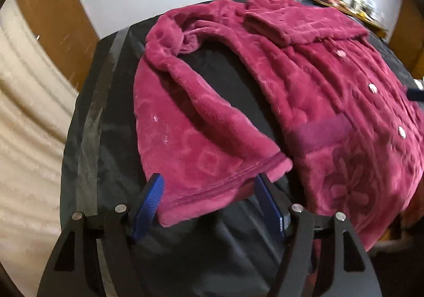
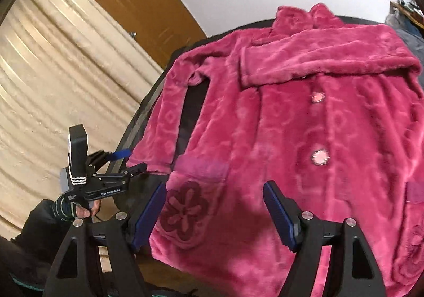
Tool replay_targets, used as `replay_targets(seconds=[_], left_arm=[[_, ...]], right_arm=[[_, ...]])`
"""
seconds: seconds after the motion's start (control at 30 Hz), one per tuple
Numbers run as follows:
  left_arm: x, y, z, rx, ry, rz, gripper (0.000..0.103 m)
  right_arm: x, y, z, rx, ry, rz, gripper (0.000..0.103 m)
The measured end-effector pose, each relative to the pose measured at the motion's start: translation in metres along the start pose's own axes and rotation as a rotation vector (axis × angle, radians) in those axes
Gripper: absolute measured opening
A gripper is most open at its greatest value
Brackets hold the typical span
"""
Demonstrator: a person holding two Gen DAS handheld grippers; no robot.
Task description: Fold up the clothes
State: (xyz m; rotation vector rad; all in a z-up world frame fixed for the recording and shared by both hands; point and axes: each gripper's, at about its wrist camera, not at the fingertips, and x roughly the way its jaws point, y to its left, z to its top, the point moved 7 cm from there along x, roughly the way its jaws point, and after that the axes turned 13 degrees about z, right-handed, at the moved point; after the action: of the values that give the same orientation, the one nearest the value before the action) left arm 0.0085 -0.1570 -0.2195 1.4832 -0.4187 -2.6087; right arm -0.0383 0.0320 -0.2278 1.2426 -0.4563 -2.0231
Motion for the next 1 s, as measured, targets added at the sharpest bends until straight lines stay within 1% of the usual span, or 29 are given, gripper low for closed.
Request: replay_targets(seconds=[0.07,0.17,0.33,0.5,0.57,0.73,0.8,0.9,0.97,1.0], left_arm=[[0.006,0.008,-0.004,0.002,-0.005,0.009,0.074],[0.018,0.016,-0.010,0.000,0.016,0.038,0.074],[0.016,0.026,-0.019,-0.050,0.029,0.002,0.074],[0.007,0.029,-0.025,-0.035,0.021,-0.021,0.075],[0.007,0.031,-0.029,-0.023,0.029,0.002,0.078],[0.015,0.036,-0.032,-0.046,0.043,0.034,0.078],[0.014,0.031,-0.032,-0.029,0.032,0.037,0.078],[0.018,0.018,-0.033,0.029,0.032,0.034,0.078],[0.022,0.011,-0.037,0.066,0.041,0.042,0.078],[0.023,0.009,-0.039,0.080,0.045,0.048,0.078]], right_arm=[[0.007,0.000,0.000,0.015,0.017,-0.005,0.077],[0.015,-0.001,0.003,0.028,0.034,-0.015,0.077],[0.019,0.003,0.010,0.018,0.037,-0.023,0.077],[0.029,0.003,0.017,0.026,0.049,-0.013,0.077],[0.031,0.005,0.020,0.015,0.053,-0.013,0.077],[0.037,0.005,0.025,-0.001,0.064,-0.016,0.077],[0.040,0.003,0.025,0.003,0.071,-0.018,0.077],[0.045,0.001,0.024,0.008,0.084,-0.022,0.077],[0.051,-0.002,0.024,-0.009,0.102,-0.051,0.077],[0.054,-0.004,0.023,-0.027,0.116,-0.082,0.077]])
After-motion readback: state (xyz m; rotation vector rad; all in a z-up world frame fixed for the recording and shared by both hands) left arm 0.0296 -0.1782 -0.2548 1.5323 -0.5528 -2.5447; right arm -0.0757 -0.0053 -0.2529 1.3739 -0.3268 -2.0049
